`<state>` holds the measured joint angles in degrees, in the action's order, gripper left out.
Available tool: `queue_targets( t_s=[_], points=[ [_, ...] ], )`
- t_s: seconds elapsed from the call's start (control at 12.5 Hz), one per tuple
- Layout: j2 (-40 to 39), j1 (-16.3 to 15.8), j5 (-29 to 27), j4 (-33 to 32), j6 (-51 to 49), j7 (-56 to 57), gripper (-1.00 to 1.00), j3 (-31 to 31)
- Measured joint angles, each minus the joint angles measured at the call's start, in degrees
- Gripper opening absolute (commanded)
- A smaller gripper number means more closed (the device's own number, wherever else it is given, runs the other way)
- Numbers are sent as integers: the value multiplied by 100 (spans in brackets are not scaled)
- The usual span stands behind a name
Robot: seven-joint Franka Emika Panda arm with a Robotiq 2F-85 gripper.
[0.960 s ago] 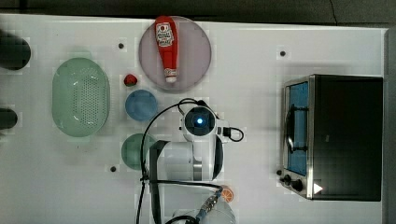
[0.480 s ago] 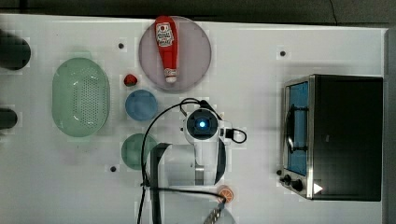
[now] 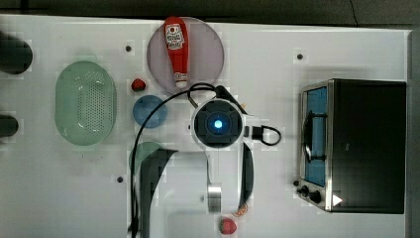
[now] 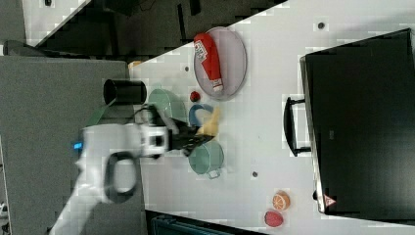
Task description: Pick banana from table and place on oven.
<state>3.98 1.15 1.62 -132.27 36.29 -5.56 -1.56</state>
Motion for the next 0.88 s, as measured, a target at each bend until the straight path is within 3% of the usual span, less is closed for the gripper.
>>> queue_targets(
  t_s=[0.16, 0.4, 0.64, 0.88],
  points=[
    [742, 4, -75, 526, -1122, 0, -59, 80],
    [895, -98, -259, 1886, -2421, -1, -59, 349],
    [691, -122, 52, 2445, -2655, 108, -59, 804],
    [213, -140, 213, 2635, -2598, 914, -59, 1651]
  ],
)
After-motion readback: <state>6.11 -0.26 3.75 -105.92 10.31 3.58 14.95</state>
